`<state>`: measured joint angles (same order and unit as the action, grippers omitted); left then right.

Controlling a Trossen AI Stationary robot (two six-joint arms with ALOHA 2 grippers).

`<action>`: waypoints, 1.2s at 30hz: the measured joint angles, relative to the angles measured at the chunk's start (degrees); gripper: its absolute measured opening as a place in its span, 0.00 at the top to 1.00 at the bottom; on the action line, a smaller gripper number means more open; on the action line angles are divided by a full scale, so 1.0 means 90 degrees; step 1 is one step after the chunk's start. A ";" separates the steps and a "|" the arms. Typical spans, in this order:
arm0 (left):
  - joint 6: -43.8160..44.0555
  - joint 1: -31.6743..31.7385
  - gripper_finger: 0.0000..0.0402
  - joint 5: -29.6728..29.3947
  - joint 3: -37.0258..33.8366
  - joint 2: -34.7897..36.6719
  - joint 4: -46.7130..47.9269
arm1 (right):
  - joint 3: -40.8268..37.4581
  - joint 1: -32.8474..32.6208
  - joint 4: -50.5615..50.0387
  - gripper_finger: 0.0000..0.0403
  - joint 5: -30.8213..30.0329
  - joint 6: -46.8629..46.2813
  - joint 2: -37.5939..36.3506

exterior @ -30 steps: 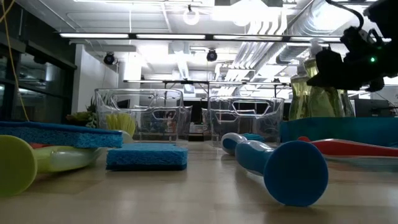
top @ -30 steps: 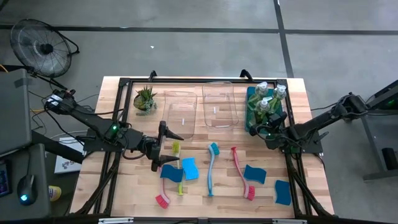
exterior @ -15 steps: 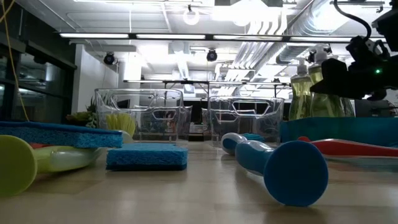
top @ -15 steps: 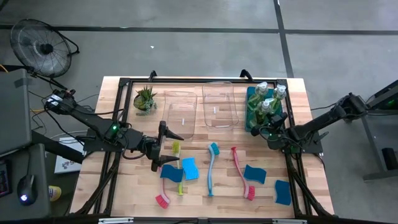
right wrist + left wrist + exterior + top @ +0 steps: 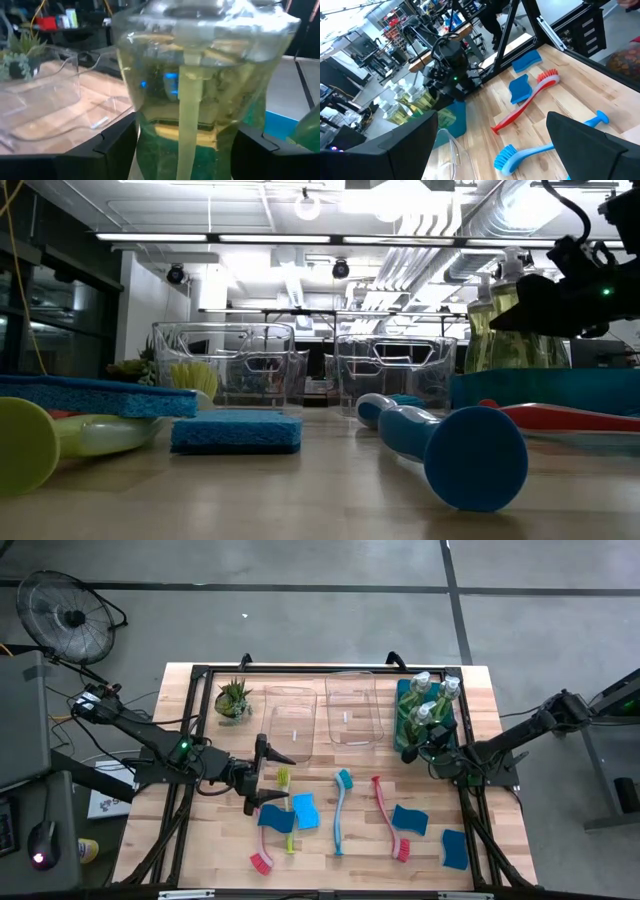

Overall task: Pick & Place Kitchen Sink Supplies
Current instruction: Put the green dishwashing liquid dispenser into the blue bin

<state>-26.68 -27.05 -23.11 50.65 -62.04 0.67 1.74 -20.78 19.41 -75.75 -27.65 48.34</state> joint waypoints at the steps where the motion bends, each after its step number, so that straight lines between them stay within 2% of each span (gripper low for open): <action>1: 0.0000 0.0000 0.09 0.0000 0.0000 0.0000 0.0002 | -0.0002 0.0000 0.0041 0.37 0.0052 0.0131 0.0000; 7: 0.0000 0.0000 0.09 -0.0001 0.0000 0.0000 0.0007 | -0.0007 -0.0002 0.0236 0.32 0.0025 0.0514 -0.0010; 14: 0.0070 0.0000 0.09 0.0024 0.0000 0.0000 0.0012 | -0.0005 -0.0002 0.0261 0.32 -0.0327 0.0806 -0.0193; 24: 0.0175 0.0002 0.09 0.0029 0.0000 0.0000 0.0039 | -0.0003 -0.0002 0.0364 0.32 -0.0287 0.1346 -0.0799; 36: 0.0282 0.0000 0.09 0.0033 0.0000 0.0000 0.0037 | -0.0002 -0.0002 0.1072 0.32 -0.0275 0.2693 -0.1350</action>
<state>-24.14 -27.05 -22.82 50.65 -62.04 1.00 1.72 -20.80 29.06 -78.23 -3.42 36.18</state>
